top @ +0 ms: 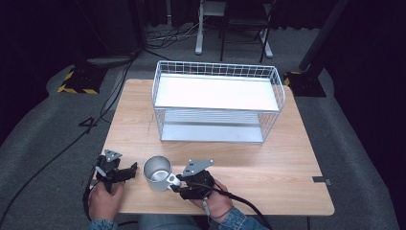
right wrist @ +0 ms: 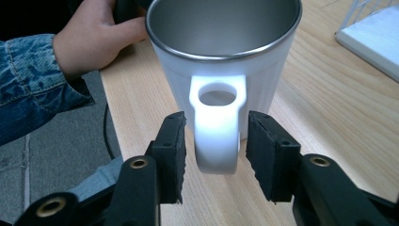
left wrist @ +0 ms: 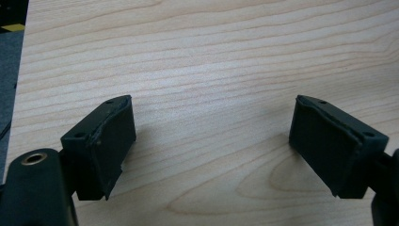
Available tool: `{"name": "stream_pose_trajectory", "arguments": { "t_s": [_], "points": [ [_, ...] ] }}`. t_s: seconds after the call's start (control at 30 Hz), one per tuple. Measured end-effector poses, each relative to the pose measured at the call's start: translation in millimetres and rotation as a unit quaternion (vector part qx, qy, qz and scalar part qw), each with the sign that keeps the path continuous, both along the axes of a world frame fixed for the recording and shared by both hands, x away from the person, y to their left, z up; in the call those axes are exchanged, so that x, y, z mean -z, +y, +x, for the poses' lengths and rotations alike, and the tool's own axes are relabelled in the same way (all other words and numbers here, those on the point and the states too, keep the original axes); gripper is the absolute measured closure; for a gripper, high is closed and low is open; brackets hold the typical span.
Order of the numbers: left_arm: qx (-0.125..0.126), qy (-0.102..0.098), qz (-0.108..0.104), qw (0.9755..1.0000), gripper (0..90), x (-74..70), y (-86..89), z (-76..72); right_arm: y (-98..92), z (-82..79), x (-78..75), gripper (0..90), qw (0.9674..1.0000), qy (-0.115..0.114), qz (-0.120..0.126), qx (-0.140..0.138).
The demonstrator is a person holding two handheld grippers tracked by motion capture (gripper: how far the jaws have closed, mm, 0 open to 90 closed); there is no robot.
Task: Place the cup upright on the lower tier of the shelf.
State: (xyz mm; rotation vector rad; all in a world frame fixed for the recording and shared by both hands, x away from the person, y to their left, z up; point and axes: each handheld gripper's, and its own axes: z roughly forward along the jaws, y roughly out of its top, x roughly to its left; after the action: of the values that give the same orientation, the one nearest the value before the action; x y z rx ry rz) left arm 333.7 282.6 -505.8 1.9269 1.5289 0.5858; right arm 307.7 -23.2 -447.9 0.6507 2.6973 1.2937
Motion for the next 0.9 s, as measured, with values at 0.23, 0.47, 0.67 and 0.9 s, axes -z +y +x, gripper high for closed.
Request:
{"name": "stream_pose_trajectory", "arguments": {
  "t_s": [0.23, 0.47, 0.67, 0.9],
  "points": [
    [0.000, 0.000, 0.000, 1.0000, 15.5, 0.0, 0.0, 0.0, 3.0, 1.3, 2.7, 69.5, 0.9999, 0.004, -0.010, -0.007],
    [0.000, 0.000, 0.000, 1.0000, 15.5, 0.0, 0.0, 0.0, 6.2, -3.2, 1.7, 71.1, 0.9996, -0.014, -0.020, -0.012],
    [0.000, 0.000, 0.000, 1.0000, 15.5, 0.0, 0.0, 0.0, 6.7, -4.2, 0.6, 71.4, 0.9996, -0.020, -0.016, -0.012],
    [0.000, 0.000, 0.000, 1.0000, 15.5, 0.0, 0.0, 0.0, 5.9, -8.2, -3.4, 71.6, 0.9992, -0.040, 0.003, -0.011]
  ]
}}
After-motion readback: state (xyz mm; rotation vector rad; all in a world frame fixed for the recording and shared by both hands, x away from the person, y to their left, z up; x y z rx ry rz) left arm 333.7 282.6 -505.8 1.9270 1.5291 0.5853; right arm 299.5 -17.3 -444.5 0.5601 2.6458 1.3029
